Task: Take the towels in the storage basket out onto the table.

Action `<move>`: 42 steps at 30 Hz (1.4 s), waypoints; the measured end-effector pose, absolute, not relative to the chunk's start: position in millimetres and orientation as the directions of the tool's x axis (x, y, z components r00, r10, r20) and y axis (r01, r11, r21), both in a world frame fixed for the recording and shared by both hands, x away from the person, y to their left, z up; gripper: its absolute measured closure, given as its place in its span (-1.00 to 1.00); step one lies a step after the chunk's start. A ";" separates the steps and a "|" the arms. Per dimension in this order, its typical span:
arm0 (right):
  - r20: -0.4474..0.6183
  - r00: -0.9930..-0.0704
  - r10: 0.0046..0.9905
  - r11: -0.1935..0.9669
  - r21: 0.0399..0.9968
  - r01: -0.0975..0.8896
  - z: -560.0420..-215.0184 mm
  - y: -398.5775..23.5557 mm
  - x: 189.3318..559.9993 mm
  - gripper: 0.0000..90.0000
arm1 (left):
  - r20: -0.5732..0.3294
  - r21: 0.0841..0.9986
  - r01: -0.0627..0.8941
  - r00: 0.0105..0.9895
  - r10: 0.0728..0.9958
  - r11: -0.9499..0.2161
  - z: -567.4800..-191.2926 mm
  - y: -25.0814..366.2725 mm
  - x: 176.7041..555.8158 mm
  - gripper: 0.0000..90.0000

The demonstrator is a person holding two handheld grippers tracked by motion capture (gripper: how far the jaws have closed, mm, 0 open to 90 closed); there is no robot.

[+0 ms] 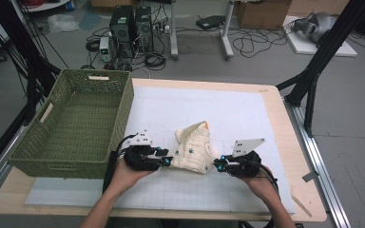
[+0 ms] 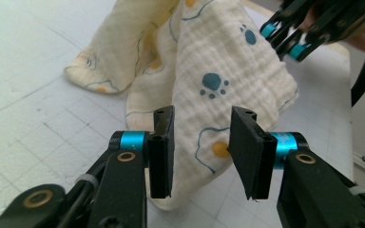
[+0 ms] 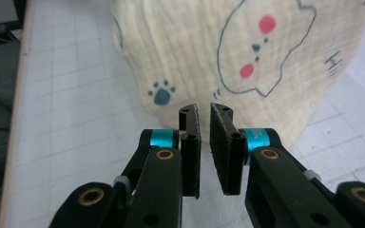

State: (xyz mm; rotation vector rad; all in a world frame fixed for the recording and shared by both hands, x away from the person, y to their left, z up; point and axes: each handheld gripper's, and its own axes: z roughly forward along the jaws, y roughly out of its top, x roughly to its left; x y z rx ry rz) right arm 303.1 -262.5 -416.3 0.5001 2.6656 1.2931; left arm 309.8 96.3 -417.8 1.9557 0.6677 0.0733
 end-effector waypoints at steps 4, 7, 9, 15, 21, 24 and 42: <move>0.026 -0.930 0.368 0.546 0.803 0.238 -411.1 -267.1 301.2 0.70 | -0.250 0.836 0.432 0.848 0.466 -0.338 -422.3 92.0 312.4 0.43; 0.037 -0.934 0.357 0.555 0.795 0.243 -418.8 -257.7 302.0 0.51 | -0.214 0.834 0.407 0.861 0.462 -0.372 -423.9 87.0 310.0 0.84; 0.035 -0.934 0.354 0.572 0.783 0.246 -425.8 -249.1 303.4 0.43 | -0.205 0.829 0.407 0.859 0.469 -0.383 -426.4 84.3 308.9 0.99; 0.034 -0.941 0.337 0.635 0.730 0.254 -441.5 -230.6 311.3 0.71 | -0.220 0.819 0.414 0.866 0.449 -0.397 -432.9 82.6 307.6 0.87; 0.061 -0.946 0.317 0.607 0.754 0.252 -432.3 -242.4 308.6 0.90 | -0.240 0.834 0.427 0.851 0.467 -0.350 -430.0 92.4 309.8 0.74; 0.049 -0.946 0.320 0.596 0.766 0.241 -421.5 -253.4 302.9 0.90 | -0.248 0.837 0.431 0.848 0.469 -0.337 -429.3 93.9 311.0 0.72; 0.093 -0.930 0.357 0.610 0.730 0.307 -438.7 -276.9 294.5 0.73 | -0.160 0.784 0.415 0.854 0.496 -0.462 -450.0 43.5 314.7 0.66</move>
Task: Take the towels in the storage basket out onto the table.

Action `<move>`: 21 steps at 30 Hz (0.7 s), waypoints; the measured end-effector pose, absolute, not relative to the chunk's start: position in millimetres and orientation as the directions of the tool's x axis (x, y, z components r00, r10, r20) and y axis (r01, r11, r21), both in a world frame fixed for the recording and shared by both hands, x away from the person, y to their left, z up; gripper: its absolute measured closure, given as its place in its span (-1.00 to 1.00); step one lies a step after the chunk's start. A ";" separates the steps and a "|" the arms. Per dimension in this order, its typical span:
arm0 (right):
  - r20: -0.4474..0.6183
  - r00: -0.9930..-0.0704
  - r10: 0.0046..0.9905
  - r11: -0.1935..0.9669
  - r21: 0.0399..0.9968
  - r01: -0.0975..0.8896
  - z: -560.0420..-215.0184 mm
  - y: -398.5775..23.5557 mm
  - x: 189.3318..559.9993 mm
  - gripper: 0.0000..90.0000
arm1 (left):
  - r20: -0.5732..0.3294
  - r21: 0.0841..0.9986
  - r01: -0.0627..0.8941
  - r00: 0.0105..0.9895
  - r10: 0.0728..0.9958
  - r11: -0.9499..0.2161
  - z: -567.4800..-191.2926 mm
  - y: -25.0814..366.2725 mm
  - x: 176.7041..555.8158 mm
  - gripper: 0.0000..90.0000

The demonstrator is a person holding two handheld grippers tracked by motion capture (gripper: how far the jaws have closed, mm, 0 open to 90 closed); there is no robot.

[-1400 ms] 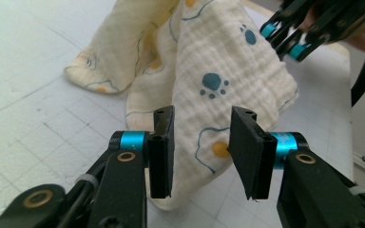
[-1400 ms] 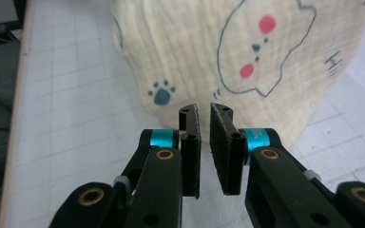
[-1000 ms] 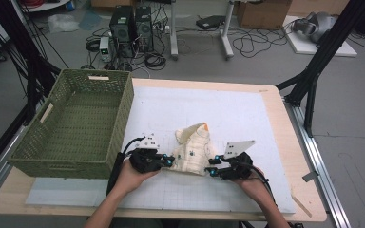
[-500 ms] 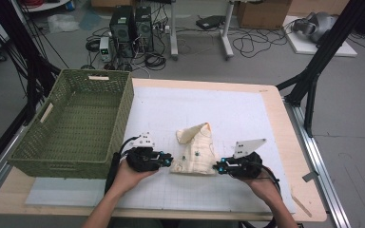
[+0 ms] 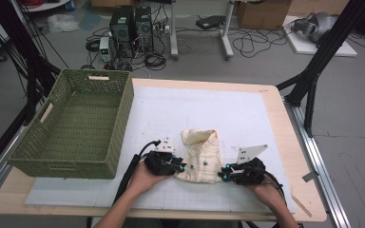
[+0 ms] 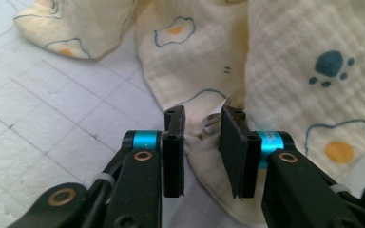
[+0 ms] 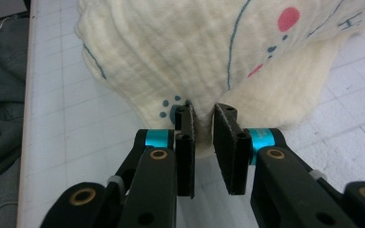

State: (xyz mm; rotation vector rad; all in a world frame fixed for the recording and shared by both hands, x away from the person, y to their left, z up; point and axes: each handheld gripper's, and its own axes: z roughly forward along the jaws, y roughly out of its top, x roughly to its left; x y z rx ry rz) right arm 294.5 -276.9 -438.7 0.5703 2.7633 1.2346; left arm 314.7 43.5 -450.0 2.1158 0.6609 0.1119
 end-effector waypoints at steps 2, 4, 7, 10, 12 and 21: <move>0.098 -0.929 0.356 0.614 0.725 0.312 -441.0 -275.4 295.6 0.72 | -0.135 0.781 0.404 0.854 0.502 -0.476 -449.7 42.9 313.7 0.78; 0.099 -0.929 0.356 0.619 0.720 0.314 -442.3 -274.0 295.7 0.76 | -0.130 0.781 0.401 0.854 0.503 -0.479 -449.3 41.7 312.6 0.91; 0.094 -0.933 0.347 0.623 0.721 0.304 -441.6 -274.3 295.8 0.87 | -0.140 0.777 0.417 0.845 0.515 -0.472 -447.2 44.8 312.0 0.94; 0.086 -0.935 0.345 0.613 0.733 0.294 -439.3 -275.6 294.8 0.89 | -0.112 0.803 0.405 0.823 0.557 -0.437 -440.1 55.5 305.6 0.95; 0.094 -0.934 0.344 0.595 0.748 0.294 -437.2 -276.9 295.0 0.90 | -0.090 0.811 0.399 0.806 0.585 -0.427 -435.1 64.3 300.9 0.95; 0.090 -0.936 0.340 0.591 0.754 0.287 -433.9 -276.0 295.2 0.93 | -0.016 0.851 0.390 0.689 0.725 -0.351 -415.2 102.7 270.6 0.95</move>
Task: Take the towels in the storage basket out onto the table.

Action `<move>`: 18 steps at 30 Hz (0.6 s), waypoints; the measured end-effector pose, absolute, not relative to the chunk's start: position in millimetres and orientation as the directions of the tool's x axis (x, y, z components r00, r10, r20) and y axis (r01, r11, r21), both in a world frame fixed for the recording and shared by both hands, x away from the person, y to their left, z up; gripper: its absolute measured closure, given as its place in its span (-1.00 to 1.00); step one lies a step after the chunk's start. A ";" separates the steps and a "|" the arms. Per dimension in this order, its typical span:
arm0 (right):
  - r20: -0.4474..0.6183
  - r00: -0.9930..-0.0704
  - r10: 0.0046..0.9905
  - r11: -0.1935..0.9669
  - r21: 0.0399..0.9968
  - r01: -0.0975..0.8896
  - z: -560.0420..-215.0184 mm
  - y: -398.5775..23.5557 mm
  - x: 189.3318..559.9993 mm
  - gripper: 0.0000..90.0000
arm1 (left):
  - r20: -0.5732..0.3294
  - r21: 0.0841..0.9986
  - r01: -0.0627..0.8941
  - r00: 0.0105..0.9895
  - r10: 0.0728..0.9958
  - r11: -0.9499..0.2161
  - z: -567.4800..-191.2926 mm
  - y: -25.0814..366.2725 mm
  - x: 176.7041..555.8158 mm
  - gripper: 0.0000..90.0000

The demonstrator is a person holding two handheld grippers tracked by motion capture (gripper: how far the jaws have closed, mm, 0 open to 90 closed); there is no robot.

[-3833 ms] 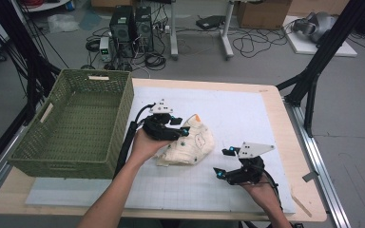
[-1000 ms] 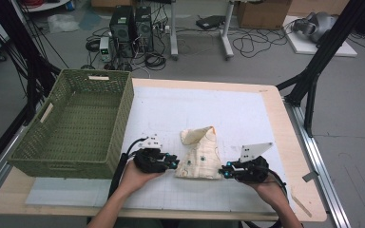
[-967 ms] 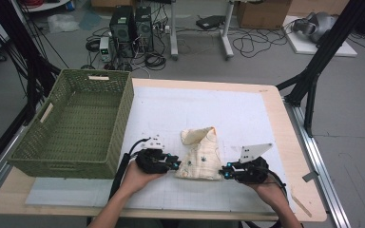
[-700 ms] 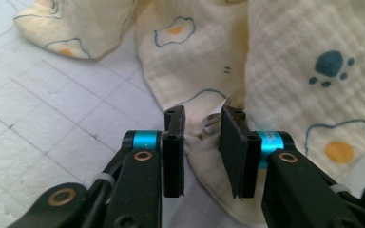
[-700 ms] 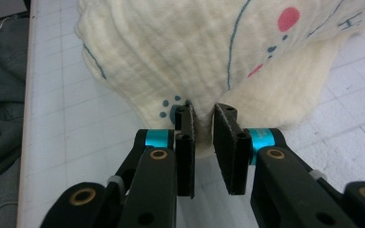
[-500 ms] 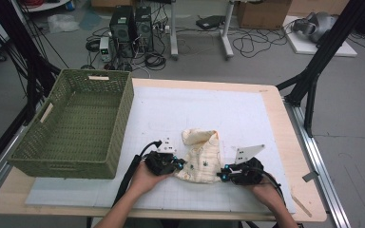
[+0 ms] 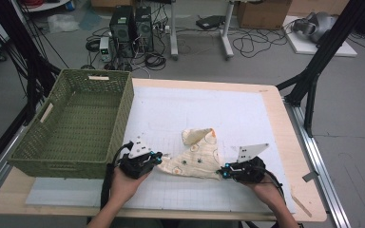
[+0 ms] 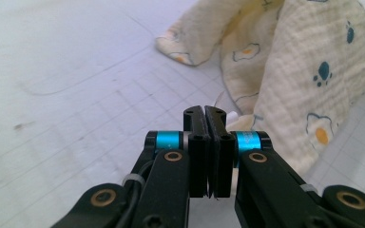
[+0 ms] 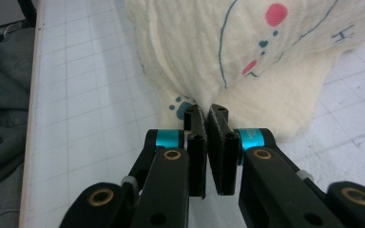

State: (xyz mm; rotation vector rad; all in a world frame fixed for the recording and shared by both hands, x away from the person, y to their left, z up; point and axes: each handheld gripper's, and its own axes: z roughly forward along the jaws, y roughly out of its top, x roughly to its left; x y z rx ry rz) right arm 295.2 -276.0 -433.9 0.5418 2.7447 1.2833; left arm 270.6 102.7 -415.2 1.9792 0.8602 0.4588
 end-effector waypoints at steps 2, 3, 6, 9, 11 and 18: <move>0.082 -0.939 0.334 0.599 0.751 0.279 -433.7 -275.2 293.9 0.93 | -0.011 0.858 0.391 0.663 0.749 -0.333 -413.1 106.9 262.0 0.95; 0.087 -0.939 0.332 0.595 0.754 0.280 -433.0 -275.5 292.9 0.93 | -0.005 0.859 0.391 0.652 0.758 -0.331 -412.4 108.1 257.9 0.95; 0.087 -0.943 0.321 0.591 0.760 0.271 -427.4 -276.7 287.7 0.93 | 0.016 0.860 0.385 0.638 0.770 -0.336 -412.9 110.4 246.3 0.95; 0.080 -0.952 0.296 0.603 0.757 0.251 -420.1 -277.3 278.6 0.93 | 0.000 0.854 0.399 0.643 0.766 -0.335 -416.5 115.4 236.0 0.95; 0.075 -0.958 0.277 0.622 0.746 0.239 -417.4 -277.9 270.6 0.93 | -0.026 0.849 0.414 0.654 0.756 -0.329 -420.8 120.3 228.0 0.95; 0.108 -0.970 0.217 0.631 0.743 0.224 -418.9 -281.3 246.2 0.70 | -0.063 0.854 0.403 0.708 0.703 -0.329 -422.9 124.7 218.6 0.63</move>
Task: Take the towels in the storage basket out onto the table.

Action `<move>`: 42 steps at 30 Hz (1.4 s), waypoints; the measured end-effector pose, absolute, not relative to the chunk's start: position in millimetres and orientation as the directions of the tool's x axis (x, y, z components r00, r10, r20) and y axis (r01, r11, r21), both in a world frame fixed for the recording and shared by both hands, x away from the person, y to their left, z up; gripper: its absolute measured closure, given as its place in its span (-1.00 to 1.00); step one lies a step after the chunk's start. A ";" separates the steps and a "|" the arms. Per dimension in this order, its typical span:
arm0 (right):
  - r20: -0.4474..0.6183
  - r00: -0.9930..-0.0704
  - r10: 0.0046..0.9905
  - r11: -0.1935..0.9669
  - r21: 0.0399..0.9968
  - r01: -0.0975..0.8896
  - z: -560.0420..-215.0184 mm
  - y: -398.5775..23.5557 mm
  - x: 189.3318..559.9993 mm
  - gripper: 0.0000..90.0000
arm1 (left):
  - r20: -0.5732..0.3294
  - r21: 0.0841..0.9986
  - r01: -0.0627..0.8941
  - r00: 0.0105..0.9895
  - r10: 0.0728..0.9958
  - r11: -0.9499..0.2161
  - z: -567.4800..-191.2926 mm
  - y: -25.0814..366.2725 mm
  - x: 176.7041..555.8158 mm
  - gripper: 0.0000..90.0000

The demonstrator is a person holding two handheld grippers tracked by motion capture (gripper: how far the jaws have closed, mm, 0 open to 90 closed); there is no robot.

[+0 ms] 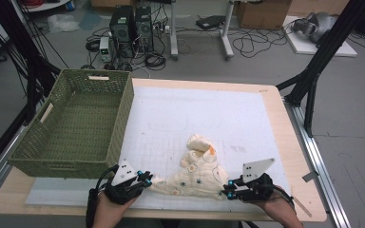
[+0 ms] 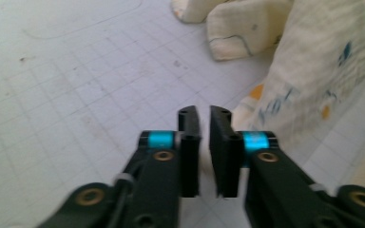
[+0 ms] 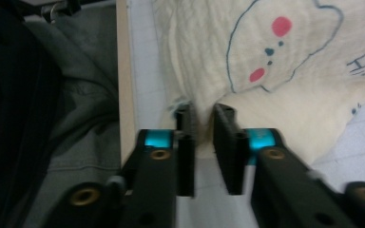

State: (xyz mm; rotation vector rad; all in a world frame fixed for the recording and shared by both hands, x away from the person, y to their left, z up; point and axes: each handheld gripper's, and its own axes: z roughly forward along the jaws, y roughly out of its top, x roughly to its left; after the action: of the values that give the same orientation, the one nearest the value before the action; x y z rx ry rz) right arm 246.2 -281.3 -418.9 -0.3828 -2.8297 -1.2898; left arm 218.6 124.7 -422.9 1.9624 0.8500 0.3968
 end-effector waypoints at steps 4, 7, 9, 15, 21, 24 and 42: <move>0.096 -0.959 0.265 0.573 0.785 0.237 -409.9 -289.2 253.8 0.57 | -0.062 0.865 0.381 0.726 0.685 -0.325 -416.5 118.5 232.2 0.56; 0.080 -0.943 0.323 0.560 0.787 0.259 -411.4 -286.3 269.6 0.47 | -0.080 0.862 0.389 0.739 0.669 -0.326 -420.1 107.6 247.5 0.57; 0.068 -0.934 0.351 0.562 0.783 0.268 -416.0 -280.7 280.9 0.44 | -0.105 0.858 0.403 0.744 0.660 -0.318 -424.2 98.2 257.6 0.56; 0.079 -0.916 0.394 0.582 0.750 0.315 -431.9 -272.0 308.9 0.40 | -0.162 0.836 0.446 0.757 0.634 -0.320 -434.1 69.4 286.2 0.48; 0.076 -0.917 0.392 0.628 0.706 0.326 -442.1 -266.2 317.0 0.52 | -0.160 0.800 0.473 0.761 0.628 -0.369 -439.1 46.6 308.6 0.35; 0.068 -0.918 0.392 0.630 0.707 0.322 -442.3 -266.0 317.2 0.59 | -0.133 0.776 0.476 0.764 0.631 -0.414 -443.4 36.9 313.7 0.36; 0.066 -0.909 0.411 0.555 0.774 0.306 -425.2 -284.6 315.4 0.93 | -0.056 0.864 0.415 0.640 0.766 -0.284 -411.6 72.3 325.8 0.96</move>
State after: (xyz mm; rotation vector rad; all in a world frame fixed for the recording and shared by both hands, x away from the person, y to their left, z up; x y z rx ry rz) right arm 315.4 -284.6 -425.2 -0.6662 -2.8764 -1.3924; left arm 325.8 72.3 -411.6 1.9144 0.9327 0.4664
